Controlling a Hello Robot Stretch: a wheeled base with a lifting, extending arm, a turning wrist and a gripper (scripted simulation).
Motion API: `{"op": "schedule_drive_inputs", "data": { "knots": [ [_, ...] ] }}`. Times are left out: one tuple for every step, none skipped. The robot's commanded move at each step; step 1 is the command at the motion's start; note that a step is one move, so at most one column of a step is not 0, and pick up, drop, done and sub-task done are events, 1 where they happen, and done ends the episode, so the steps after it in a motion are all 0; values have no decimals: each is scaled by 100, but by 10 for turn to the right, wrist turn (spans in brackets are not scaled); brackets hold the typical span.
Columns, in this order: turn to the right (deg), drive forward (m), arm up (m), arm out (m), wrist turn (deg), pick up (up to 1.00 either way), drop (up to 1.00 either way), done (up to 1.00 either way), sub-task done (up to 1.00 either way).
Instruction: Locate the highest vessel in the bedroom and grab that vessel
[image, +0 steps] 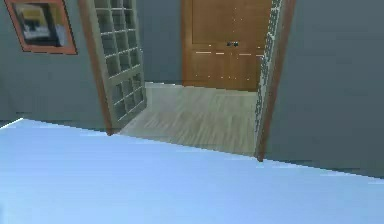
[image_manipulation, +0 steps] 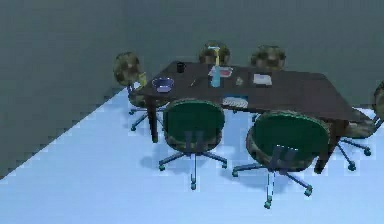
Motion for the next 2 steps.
{"op": "schedule_drive_inputs", "data": {
  "knots": [
    [-360, 0, 0, 0, 0, 0, 0, 0, 0],
    [0, 100, 0, 0, 0, 0, 0, 0, 0]
  ]
}}
